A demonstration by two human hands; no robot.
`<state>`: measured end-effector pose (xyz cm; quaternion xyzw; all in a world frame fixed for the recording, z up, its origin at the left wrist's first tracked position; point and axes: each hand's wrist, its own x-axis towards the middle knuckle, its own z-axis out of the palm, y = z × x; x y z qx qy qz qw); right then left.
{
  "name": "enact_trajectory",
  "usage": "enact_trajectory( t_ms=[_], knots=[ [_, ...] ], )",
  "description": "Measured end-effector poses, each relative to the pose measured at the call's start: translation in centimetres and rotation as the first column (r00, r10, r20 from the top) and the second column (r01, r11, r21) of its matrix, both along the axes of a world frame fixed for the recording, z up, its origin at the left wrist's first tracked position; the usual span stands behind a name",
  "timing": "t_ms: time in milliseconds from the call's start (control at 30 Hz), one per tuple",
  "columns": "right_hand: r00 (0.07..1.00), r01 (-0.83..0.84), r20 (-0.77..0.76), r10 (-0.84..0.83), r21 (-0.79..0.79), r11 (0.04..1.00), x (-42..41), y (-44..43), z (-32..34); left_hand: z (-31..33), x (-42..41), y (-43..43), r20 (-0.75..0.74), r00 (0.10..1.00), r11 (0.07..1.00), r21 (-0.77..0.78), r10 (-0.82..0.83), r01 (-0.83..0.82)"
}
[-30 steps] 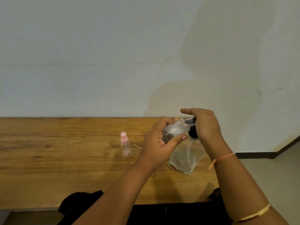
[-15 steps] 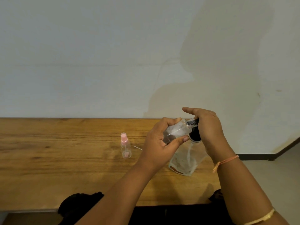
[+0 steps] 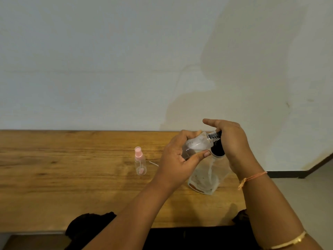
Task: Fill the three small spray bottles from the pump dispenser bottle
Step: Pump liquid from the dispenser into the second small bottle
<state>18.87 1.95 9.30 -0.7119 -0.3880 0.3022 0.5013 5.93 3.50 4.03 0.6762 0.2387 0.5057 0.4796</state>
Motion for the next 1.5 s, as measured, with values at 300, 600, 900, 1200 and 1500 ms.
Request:
enact_trajectory(
  t_ms=[300,600,900,1200,1500],
  knots=[
    [0.973,0.006,0.231,0.014,-0.085,0.996,-0.4,0.3,-1.1,-0.7,0.2,0.2,-0.039,0.998,0.999,-0.018,0.041,-0.041],
    [0.998,0.012,0.064,-0.013,0.018,1.000,-0.4,0.1,0.0,-0.4,0.2,0.2,0.035,0.999,1.000,-0.010,-0.001,0.002],
    [0.961,0.010,0.277,-0.004,-0.019,1.000,-0.5,-0.1,-1.4,-0.9,0.3,0.2,0.034,0.999,1.000,-0.014,0.011,-0.010],
    [0.957,-0.023,0.289,0.037,-0.052,0.998,-0.1,0.1,-1.0,-0.6,0.4,0.4,0.036,0.999,1.000,-0.003,-0.015,0.015],
    [0.970,-0.018,0.243,0.021,-0.015,1.000,-0.5,-0.4,-0.8,-0.6,0.3,0.2,0.037,0.999,1.000,-0.001,-0.011,0.011]
  ],
)
